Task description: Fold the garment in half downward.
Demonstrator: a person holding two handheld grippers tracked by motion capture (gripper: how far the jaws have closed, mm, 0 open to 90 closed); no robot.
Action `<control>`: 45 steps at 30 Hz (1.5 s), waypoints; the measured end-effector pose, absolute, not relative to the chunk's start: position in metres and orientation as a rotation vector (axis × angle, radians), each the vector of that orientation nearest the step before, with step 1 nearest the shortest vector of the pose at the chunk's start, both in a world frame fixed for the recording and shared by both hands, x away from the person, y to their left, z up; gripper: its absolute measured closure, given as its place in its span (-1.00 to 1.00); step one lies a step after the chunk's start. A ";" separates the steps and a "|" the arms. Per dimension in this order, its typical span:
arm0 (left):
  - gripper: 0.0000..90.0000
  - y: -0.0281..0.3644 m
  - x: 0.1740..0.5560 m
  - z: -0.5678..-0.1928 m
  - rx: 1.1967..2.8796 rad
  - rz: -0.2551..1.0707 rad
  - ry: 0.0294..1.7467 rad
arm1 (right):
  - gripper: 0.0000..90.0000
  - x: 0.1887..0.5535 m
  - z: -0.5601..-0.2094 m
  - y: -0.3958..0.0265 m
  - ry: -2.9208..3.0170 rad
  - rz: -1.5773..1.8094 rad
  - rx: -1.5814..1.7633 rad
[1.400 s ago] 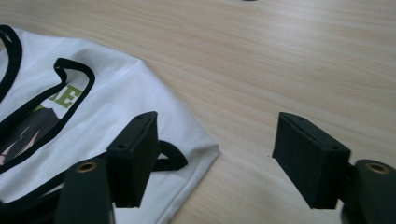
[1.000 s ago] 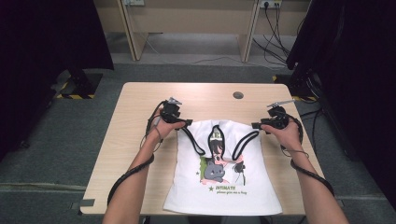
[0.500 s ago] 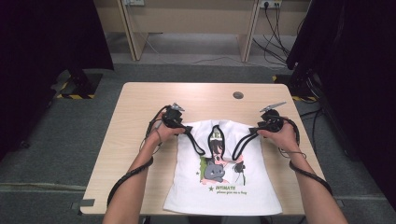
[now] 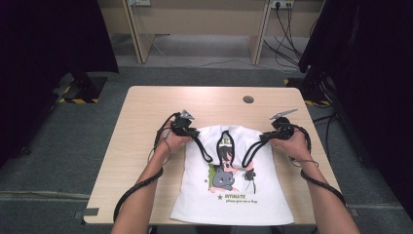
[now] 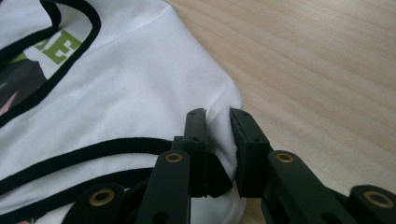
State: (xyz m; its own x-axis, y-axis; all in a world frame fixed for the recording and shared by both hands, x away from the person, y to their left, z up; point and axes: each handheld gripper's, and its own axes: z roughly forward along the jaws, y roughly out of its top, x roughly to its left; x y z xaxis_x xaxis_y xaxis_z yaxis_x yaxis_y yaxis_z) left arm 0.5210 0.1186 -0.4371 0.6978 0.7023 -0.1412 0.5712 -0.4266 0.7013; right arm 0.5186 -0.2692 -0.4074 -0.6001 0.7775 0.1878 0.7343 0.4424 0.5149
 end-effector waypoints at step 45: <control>0.76 0.130 0.543 -0.353 1.814 0.370 1.002 | 0.76 0.550 -0.312 -0.257 2.379 1.131 1.350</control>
State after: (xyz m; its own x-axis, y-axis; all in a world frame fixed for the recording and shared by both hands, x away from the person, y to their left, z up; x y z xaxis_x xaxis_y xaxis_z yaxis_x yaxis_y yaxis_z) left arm 0.5430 0.1298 -0.3528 0.6115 0.7703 -0.1807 0.4674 -0.1674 0.8681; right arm 0.5501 -0.2567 -0.3124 -0.5710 0.7960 0.2007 0.6581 0.2978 0.6915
